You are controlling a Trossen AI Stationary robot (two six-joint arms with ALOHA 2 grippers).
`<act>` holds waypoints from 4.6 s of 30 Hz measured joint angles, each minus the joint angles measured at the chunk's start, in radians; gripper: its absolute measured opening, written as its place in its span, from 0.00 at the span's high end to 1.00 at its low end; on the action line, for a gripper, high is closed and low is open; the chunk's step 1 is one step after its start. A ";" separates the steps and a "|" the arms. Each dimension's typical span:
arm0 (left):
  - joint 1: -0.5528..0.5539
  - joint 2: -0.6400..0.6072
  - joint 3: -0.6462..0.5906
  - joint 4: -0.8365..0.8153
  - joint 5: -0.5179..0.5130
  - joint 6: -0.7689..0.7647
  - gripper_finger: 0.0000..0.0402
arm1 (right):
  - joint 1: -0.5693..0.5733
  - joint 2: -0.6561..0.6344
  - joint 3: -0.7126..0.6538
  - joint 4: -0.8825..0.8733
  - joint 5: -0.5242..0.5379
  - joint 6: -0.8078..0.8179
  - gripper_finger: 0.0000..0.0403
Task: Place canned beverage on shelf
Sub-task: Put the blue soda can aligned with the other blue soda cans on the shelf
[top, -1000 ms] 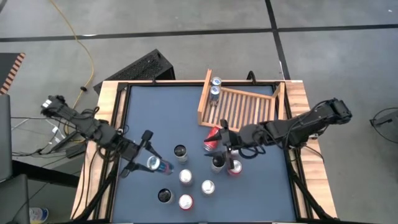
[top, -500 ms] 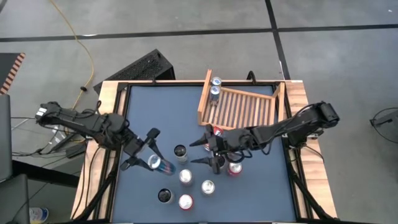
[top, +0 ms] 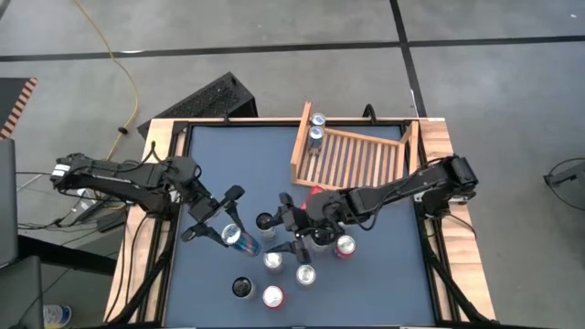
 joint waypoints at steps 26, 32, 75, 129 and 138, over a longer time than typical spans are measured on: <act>-0.006 0.151 0.136 -0.113 0.090 0.188 0.44 | -0.023 0.110 0.144 -0.086 -0.045 -0.014 0.18; -0.006 0.152 0.136 -0.107 0.103 0.199 0.44 | -0.031 0.131 0.141 -0.071 -0.095 -0.011 0.14; -0.008 0.185 0.135 -0.054 0.088 0.164 0.44 | -0.052 0.175 0.141 0.026 -0.185 0.033 0.63; -0.071 -0.189 0.134 -0.298 -0.802 -0.137 0.05 | -0.204 -0.469 -0.479 0.056 0.604 0.021 0.61; -0.071 -0.160 0.134 -0.291 -0.799 -0.165 0.05 | -0.382 -0.482 -0.721 0.247 0.544 0.103 0.61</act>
